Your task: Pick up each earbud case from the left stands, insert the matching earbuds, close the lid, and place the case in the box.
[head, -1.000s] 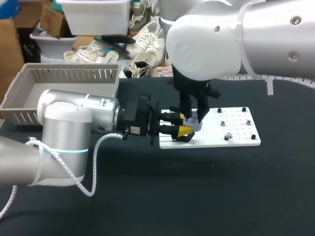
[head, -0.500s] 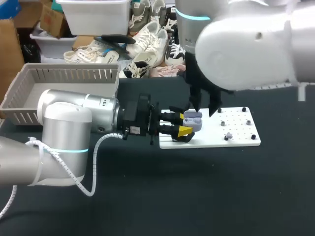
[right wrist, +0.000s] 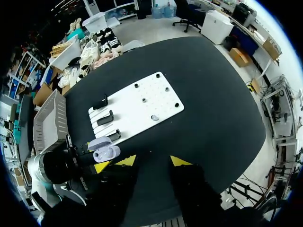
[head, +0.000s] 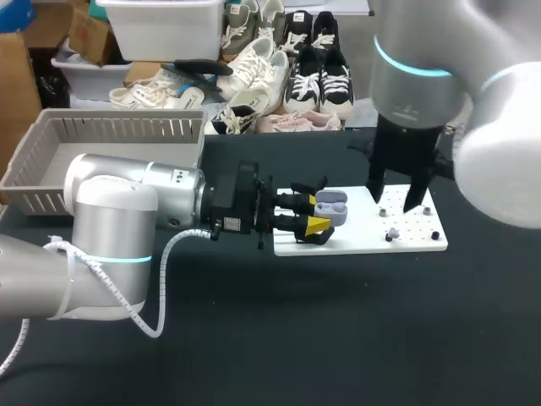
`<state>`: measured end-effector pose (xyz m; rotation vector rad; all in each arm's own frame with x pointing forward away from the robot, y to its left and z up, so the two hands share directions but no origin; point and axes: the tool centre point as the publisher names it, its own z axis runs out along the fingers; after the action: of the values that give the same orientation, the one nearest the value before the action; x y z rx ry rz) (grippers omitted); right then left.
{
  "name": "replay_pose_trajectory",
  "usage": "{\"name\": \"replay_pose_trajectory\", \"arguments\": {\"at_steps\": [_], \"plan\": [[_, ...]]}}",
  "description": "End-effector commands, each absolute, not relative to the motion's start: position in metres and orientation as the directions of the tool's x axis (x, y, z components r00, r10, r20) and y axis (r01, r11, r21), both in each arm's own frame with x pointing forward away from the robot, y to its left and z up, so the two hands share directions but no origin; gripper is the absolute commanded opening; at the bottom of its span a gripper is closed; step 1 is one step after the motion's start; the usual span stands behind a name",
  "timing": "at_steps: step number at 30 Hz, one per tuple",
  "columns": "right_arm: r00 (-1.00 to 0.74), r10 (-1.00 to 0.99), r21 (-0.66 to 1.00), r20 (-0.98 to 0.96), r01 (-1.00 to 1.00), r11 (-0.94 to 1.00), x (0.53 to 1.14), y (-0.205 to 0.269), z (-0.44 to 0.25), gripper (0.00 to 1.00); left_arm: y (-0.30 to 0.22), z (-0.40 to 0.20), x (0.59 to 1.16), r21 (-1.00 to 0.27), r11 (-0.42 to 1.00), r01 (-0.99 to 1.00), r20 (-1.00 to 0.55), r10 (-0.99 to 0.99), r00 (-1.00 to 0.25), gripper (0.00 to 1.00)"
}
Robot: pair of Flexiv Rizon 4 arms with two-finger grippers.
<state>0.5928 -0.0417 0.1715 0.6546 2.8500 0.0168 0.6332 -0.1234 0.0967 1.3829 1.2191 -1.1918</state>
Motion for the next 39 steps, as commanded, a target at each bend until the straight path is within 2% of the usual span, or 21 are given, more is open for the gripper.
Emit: {"name": "replay_pose_trajectory", "arguments": {"at_steps": [1,11,19,24,39], "plan": [[-0.883,0.397,0.287,-0.249,0.324,0.901,0.58,-0.055,0.161,0.44,-0.124,0.096,0.633,0.034,-0.095,0.995,-0.993,0.112,0.045,0.0],[-0.912,0.35,0.313,-0.215,0.275,0.909,0.586,-0.064,0.133,0.51,-0.124,0.096,0.633,0.034,-0.095,0.995,-0.993,0.112,0.045,0.0],[-0.922,0.34,0.291,-0.184,0.279,0.915,0.6,-0.059,0.104,0.53,-0.124,0.096,0.633,0.034,-0.095,0.995,-0.993,0.112,0.045,0.0],[-0.923,0.351,0.264,-0.157,0.304,0.915,0.609,-0.058,0.089,0.59,-0.124,0.096,0.633,0.034,-0.095,0.995,-0.993,0.112,0.045,0.0],[-0.909,0.401,0.225,-0.111,0.37,0.901,0.64,-0.065,0.059,0.47,-0.124,0.096,0.633,0.034,-0.095,0.995,-0.993,0.112,0.045,0.0]]}}
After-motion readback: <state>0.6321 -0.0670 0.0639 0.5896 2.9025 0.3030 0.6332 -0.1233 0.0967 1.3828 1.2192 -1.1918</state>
